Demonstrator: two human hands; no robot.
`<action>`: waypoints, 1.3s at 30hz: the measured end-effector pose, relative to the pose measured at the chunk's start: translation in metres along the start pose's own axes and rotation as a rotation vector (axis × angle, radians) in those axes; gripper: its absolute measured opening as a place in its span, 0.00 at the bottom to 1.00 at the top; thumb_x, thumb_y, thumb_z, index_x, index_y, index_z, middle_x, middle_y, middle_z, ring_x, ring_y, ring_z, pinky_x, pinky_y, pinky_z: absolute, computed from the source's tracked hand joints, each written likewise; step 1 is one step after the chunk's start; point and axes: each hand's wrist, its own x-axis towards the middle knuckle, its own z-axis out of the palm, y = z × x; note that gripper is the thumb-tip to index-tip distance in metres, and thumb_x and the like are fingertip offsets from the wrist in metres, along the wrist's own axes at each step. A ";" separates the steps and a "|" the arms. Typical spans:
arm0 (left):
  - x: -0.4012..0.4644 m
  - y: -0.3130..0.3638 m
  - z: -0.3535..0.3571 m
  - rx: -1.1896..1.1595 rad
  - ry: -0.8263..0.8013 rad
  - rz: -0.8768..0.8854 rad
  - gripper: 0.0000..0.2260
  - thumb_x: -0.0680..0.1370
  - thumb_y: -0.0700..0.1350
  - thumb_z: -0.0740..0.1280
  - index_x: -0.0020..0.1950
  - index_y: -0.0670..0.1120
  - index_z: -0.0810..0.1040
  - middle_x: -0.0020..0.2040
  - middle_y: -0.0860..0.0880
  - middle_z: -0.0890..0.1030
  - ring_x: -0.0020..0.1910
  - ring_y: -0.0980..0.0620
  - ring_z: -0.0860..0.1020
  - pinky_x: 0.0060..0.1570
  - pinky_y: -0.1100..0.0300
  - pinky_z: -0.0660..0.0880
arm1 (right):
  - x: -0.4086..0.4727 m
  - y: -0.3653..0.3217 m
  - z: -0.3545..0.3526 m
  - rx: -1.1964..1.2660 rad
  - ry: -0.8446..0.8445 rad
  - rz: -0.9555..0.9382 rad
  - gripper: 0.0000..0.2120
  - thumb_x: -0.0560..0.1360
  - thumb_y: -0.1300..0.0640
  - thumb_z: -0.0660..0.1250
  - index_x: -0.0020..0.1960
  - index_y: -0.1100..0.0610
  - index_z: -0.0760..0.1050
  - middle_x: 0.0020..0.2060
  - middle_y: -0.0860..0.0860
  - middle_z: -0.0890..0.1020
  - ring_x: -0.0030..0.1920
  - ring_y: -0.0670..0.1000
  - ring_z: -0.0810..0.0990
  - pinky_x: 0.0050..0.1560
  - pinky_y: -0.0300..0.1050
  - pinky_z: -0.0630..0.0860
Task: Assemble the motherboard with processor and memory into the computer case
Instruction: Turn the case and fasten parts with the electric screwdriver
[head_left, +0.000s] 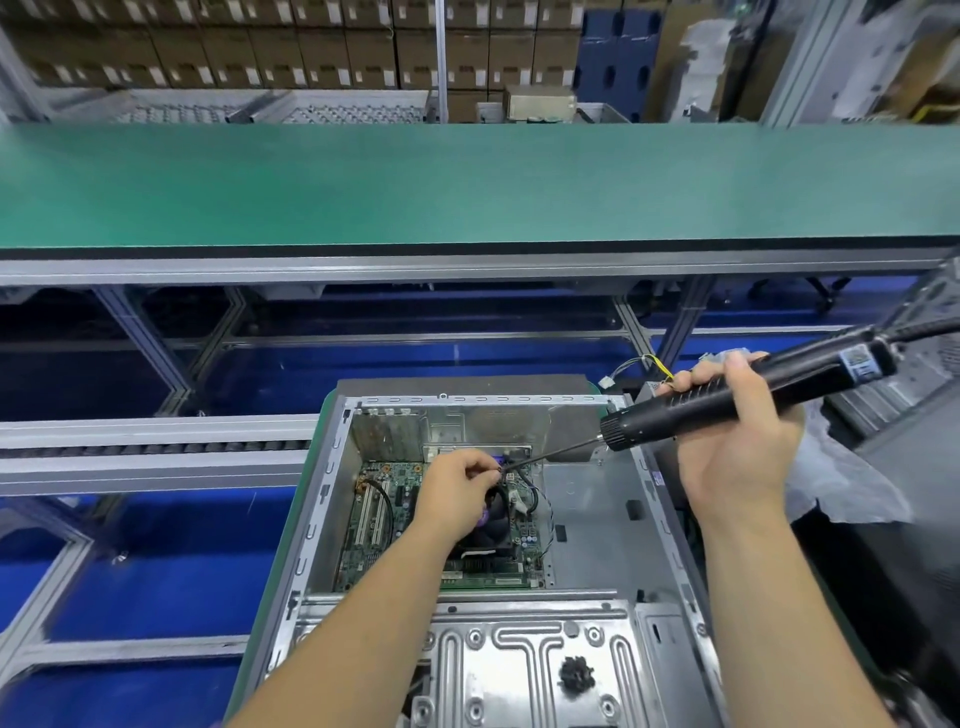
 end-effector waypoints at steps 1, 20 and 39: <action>0.000 0.000 0.000 -0.006 -0.003 -0.003 0.08 0.79 0.38 0.69 0.43 0.49 0.82 0.36 0.49 0.82 0.25 0.52 0.75 0.28 0.60 0.77 | -0.001 0.001 0.000 -0.005 -0.001 0.001 0.07 0.74 0.58 0.71 0.46 0.53 0.73 0.36 0.53 0.76 0.38 0.55 0.77 0.47 0.53 0.77; 0.002 -0.004 0.002 -0.027 -0.026 0.013 0.07 0.79 0.39 0.69 0.43 0.49 0.82 0.35 0.50 0.82 0.24 0.52 0.75 0.28 0.59 0.77 | 0.001 -0.001 -0.001 0.006 -0.001 -0.021 0.05 0.75 0.59 0.68 0.46 0.53 0.72 0.36 0.51 0.77 0.37 0.52 0.77 0.44 0.48 0.78; 0.000 -0.004 0.003 0.032 -0.046 0.039 0.08 0.80 0.40 0.68 0.42 0.50 0.80 0.38 0.47 0.81 0.29 0.46 0.78 0.33 0.54 0.78 | -0.002 -0.003 -0.002 -0.009 -0.029 -0.031 0.04 0.77 0.61 0.65 0.46 0.54 0.72 0.36 0.53 0.76 0.39 0.54 0.76 0.45 0.51 0.77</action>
